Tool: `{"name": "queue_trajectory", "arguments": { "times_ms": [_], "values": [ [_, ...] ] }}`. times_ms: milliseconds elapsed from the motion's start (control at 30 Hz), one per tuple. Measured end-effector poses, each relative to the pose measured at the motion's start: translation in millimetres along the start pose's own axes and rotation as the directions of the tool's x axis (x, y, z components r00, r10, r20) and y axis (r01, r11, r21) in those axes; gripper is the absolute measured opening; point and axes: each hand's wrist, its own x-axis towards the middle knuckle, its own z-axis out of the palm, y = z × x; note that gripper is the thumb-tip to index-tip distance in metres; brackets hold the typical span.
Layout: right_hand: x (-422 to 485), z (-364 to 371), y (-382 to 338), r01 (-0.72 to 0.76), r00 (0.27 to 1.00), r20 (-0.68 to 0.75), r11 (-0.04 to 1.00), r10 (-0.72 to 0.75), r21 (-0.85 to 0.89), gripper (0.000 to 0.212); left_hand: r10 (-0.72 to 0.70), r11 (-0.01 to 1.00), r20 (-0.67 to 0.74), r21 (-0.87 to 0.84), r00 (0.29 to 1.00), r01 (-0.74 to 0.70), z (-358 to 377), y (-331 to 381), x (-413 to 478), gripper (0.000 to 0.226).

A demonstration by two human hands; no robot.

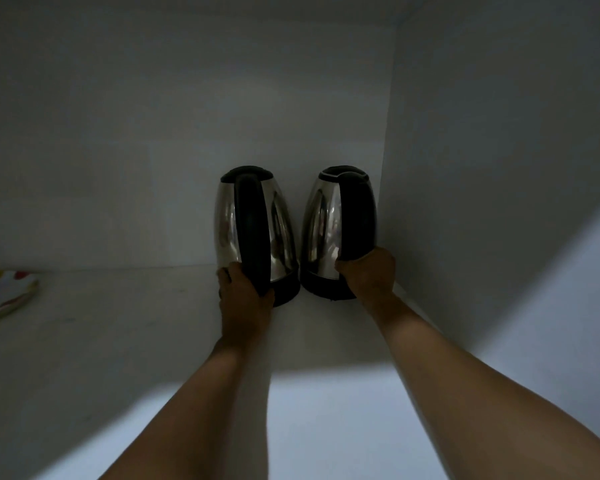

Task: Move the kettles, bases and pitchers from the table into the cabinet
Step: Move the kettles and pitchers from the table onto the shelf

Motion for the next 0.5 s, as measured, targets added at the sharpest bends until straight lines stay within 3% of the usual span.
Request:
{"name": "queue_trajectory", "arguments": {
  "times_ms": [167, 300, 400, 500],
  "values": [
    [-10, -5, 13, -0.065, 0.991, 0.119, 0.998, 0.067, -0.019, 0.072, -0.097, 0.995, 0.12, 0.043, 0.988, 0.093, -21, -2, -7, 0.05],
    [-38, -10, 11, -0.112, 0.981, 0.154, 0.992, 0.119, -0.051, 0.105, -0.15, 0.979, 0.096, 0.153, 0.984, 0.134, -43, 4, -28, 0.041],
    [-74, -19, 0, -0.155, 0.976, 0.144, 0.986, 0.163, -0.065, 0.099, -0.141, 0.962, 0.11, 0.251, 0.984, 0.11, -67, 15, -57, 0.045],
    [-120, -31, -20, -0.139, 0.983, 0.115, 0.989, 0.145, -0.052, 0.089, -0.039, 0.935, 0.085, 0.354, 0.996, 0.006, -101, 22, -93, 0.048]
  ]
}}
